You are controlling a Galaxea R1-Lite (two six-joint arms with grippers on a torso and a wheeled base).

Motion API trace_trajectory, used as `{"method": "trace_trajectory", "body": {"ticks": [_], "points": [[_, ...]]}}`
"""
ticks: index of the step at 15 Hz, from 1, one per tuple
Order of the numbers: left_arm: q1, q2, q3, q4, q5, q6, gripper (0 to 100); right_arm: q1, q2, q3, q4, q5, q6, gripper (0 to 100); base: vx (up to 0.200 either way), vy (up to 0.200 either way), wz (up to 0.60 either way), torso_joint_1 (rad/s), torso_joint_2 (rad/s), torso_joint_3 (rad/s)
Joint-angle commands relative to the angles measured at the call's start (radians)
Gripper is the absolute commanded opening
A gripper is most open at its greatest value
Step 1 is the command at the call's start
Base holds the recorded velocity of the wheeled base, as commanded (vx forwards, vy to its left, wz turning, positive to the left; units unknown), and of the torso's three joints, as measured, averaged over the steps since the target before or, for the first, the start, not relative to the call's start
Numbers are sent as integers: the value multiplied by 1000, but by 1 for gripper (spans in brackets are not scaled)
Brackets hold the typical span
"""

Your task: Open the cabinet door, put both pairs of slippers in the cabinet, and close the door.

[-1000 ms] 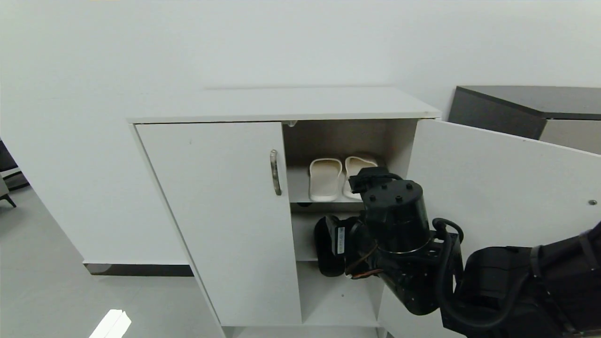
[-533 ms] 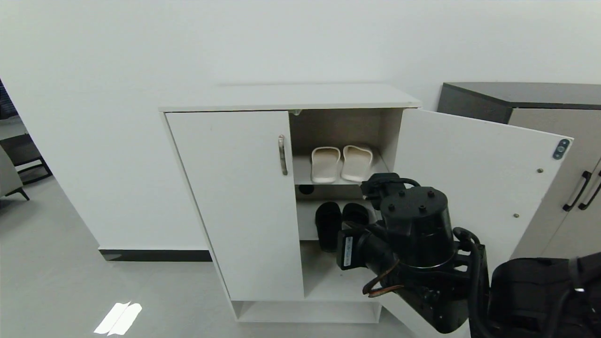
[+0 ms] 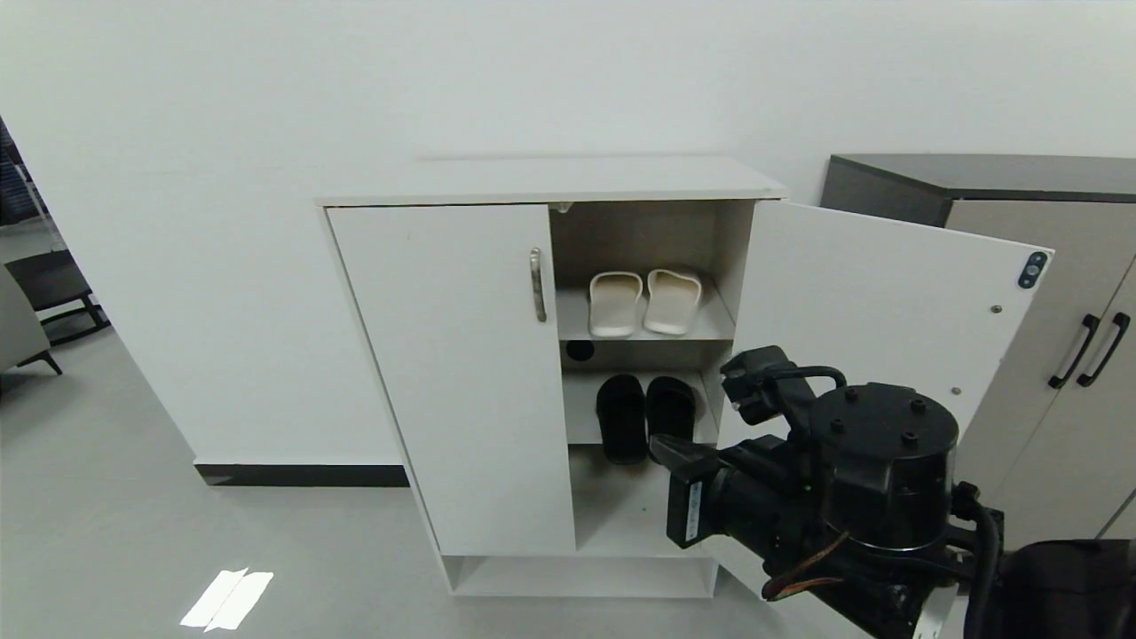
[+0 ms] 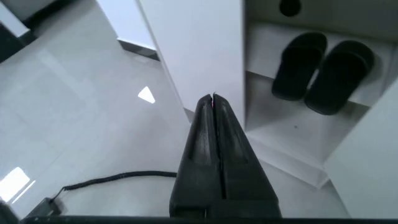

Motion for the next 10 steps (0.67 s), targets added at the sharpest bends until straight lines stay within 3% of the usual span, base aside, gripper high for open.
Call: {"method": "trace_trajectory", "body": {"ticks": [1, 10], "points": [[0, 0, 0, 0, 0, 0, 0, -1, 12, 10, 1, -1, -6, 0, 0, 0, 0, 0, 0, 0], [0, 0, 0, 0, 2, -3, 0, -1, 27, 38, -2, 1, -40, 0, 0, 0, 0, 0, 0, 0]]}}
